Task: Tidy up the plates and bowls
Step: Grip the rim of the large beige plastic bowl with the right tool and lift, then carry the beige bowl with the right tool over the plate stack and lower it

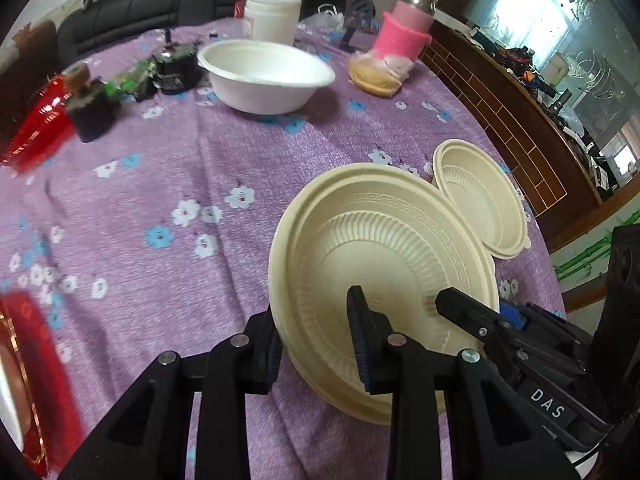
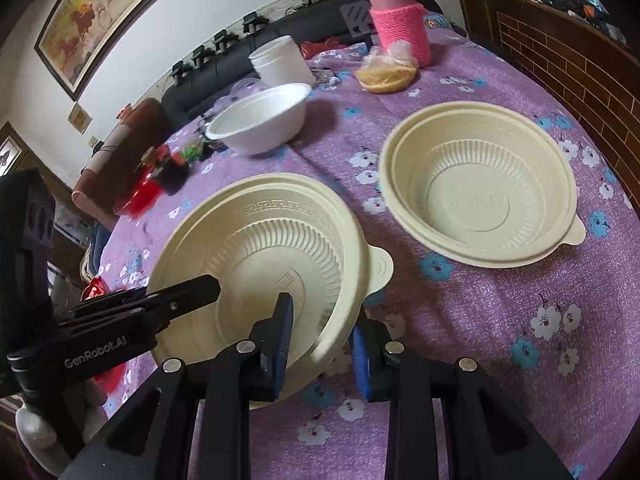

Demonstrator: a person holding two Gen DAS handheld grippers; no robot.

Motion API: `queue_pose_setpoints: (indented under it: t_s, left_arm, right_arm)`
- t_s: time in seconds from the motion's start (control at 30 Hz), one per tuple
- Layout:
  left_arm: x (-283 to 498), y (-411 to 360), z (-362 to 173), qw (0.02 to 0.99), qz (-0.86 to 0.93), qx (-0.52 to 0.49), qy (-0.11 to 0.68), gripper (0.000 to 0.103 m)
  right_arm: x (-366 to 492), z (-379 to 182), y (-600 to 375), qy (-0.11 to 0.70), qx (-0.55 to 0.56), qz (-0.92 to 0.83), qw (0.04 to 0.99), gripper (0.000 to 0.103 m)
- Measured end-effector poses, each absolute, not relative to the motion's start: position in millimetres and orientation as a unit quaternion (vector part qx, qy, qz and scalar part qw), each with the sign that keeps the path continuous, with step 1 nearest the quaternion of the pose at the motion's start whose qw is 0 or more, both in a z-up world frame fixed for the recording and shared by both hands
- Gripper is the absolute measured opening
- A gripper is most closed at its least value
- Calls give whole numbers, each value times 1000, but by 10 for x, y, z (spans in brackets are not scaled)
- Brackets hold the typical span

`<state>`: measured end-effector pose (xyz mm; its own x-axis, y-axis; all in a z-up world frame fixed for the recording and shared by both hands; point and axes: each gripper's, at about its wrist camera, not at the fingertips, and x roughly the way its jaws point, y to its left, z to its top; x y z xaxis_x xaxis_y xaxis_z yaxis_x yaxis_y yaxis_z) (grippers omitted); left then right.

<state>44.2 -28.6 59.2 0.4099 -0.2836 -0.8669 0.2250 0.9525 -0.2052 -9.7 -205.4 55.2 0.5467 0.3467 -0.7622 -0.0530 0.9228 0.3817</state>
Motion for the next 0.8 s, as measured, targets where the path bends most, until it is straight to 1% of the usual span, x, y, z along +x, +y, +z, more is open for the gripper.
queue_pose_setpoints:
  t_s: [0.13, 0.2, 0.27, 0.47, 0.67, 0.8]
  left_arm:
    - [300, -246, 652, 852, -136, -13, 506, 28]
    - [233, -228, 677, 859, -122, -3, 497, 23]
    - [144, -202, 712, 867, -109, 9, 486, 20]
    - [-102, -88, 842, 881, -90, 16, 464, 19]
    - [-341, 153, 1018, 898, -71, -1, 435, 20]
    - [-461, 391, 1037, 900, -57, -22, 431, 20]
  right_arm:
    - [-181, 580, -1954, 458, 144, 120, 869, 29]
    - [-221, 581, -1910, 458, 141, 123, 869, 29]
    - [-252, 579, -1881, 459, 140, 126, 868, 29]
    - [-368, 665, -1732, 451, 131, 141, 872, 29]
    - [-487, 821, -1477, 434, 115, 160, 879, 29]
    - [-545, 891, -1242, 425, 102, 175, 882, 29]
